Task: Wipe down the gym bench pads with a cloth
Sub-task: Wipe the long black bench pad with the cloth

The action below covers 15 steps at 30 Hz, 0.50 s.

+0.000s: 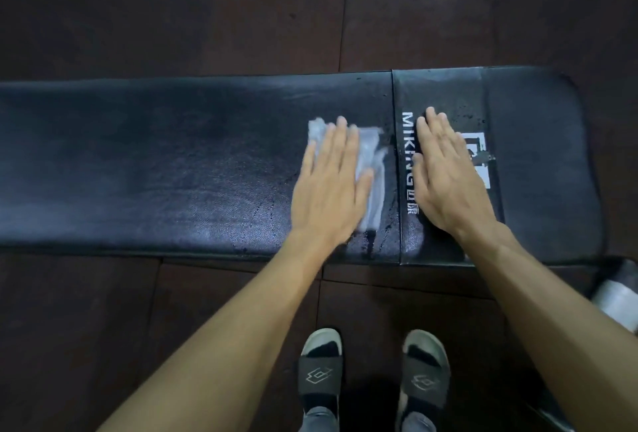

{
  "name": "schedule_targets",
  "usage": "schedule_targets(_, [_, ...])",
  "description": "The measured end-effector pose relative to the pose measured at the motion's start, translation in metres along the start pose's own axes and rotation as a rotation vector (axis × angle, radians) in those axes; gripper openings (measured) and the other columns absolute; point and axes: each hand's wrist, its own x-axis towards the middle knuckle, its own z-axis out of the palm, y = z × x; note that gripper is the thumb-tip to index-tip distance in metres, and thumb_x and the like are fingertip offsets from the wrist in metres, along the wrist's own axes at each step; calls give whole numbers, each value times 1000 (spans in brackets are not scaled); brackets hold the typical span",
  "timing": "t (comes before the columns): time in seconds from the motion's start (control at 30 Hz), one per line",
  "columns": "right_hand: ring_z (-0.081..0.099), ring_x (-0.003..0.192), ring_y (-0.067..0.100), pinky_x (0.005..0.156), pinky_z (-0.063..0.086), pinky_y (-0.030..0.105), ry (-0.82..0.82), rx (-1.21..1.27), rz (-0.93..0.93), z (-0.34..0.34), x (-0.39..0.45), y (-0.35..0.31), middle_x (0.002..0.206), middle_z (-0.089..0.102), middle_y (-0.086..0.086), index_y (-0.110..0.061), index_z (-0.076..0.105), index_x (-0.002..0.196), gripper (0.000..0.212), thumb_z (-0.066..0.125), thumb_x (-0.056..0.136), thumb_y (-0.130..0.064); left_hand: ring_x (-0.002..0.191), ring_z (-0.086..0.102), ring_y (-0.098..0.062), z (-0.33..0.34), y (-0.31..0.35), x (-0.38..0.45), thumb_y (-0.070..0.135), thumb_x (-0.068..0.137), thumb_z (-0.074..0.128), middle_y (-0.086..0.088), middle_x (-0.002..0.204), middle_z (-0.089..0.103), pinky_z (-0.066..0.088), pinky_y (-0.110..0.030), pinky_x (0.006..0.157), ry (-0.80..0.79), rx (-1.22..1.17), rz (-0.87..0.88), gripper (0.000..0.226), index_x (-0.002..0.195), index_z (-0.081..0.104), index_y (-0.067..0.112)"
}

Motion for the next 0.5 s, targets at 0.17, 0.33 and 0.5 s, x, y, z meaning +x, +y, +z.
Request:
schedule_targets(0.17, [6,158,21,129,11,40,-3,6,-54,-2,1,12,170,13,11,-2,19,160,56,33,107,-14,159,3,-25,-3,38,83,42,109,15,-14,172,6,2,-47,129,0,0,-171,64,163,9,7])
schedule_targets(0.33, [11,157,26,128,16,43,12,-26,-105,1,0,18,168,17,15,2,21,158,56,30,105,-15,160,3,-22,7,33,40,39,109,15,-10,172,8,7,-46,129,9,47,136,62,163,10,9])
schedule_targets(0.5, [11,157,27,128,15,43,15,-20,-118,0,0,17,168,18,16,2,21,158,55,29,106,-14,159,5,-21,6,33,-31,40,109,24,-8,172,10,11,-45,129,-43,41,224,63,163,17,9])
